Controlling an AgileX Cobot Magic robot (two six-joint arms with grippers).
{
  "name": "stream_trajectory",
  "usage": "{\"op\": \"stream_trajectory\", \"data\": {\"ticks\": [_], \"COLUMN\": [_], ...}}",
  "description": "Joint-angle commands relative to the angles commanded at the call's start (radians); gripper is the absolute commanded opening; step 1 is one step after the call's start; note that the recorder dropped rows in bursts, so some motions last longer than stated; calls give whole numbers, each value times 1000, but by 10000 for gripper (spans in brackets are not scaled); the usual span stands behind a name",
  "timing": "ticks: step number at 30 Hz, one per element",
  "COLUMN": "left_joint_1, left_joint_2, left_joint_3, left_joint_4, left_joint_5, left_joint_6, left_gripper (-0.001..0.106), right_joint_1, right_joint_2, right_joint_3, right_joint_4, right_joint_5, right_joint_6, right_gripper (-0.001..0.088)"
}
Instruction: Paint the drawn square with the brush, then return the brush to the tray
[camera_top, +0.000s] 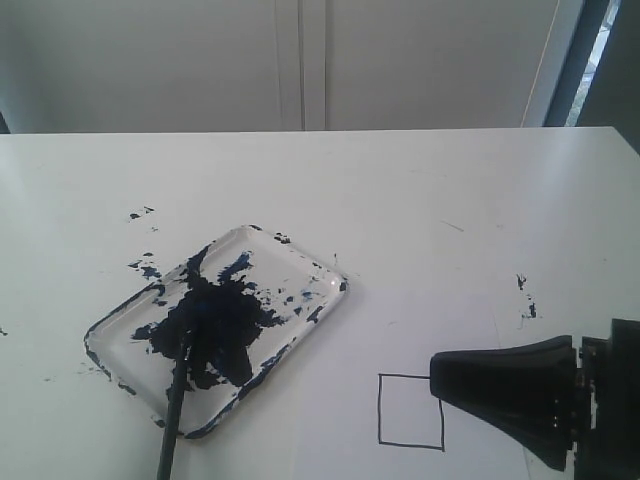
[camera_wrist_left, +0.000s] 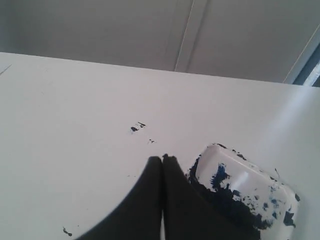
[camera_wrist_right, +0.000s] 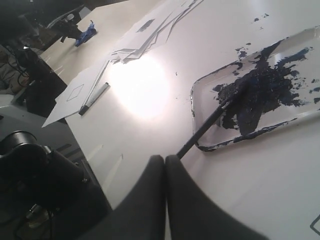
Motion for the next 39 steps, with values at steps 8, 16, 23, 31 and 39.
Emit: {"op": "stream_trajectory", "data": {"ticks": [8, 16, 23, 31, 39], "left_joint_1": [0, -219, -285, -300, -333], "left_joint_2": [83, 147, 193, 280, 403], "left_joint_3": [-165, -163, -80, 97, 107], "left_joint_4": [519, 588, 562, 251, 208], "left_joint_5": [361, 614, 661, 453, 390], "left_joint_6": [-333, -128, -133, 112, 156], "left_gripper": [0, 0, 0, 0, 0], "right_joint_1": [0, 0, 0, 0, 0], "right_joint_2": [0, 0, 0, 0, 0], "right_joint_3": [0, 0, 0, 0, 0], "right_joint_4": [0, 0, 0, 0, 0], "right_joint_5": [-2, -2, -2, -2, -2], "right_joint_6": [0, 3, 9, 9, 6], "right_gripper": [0, 0, 0, 0, 0]}}
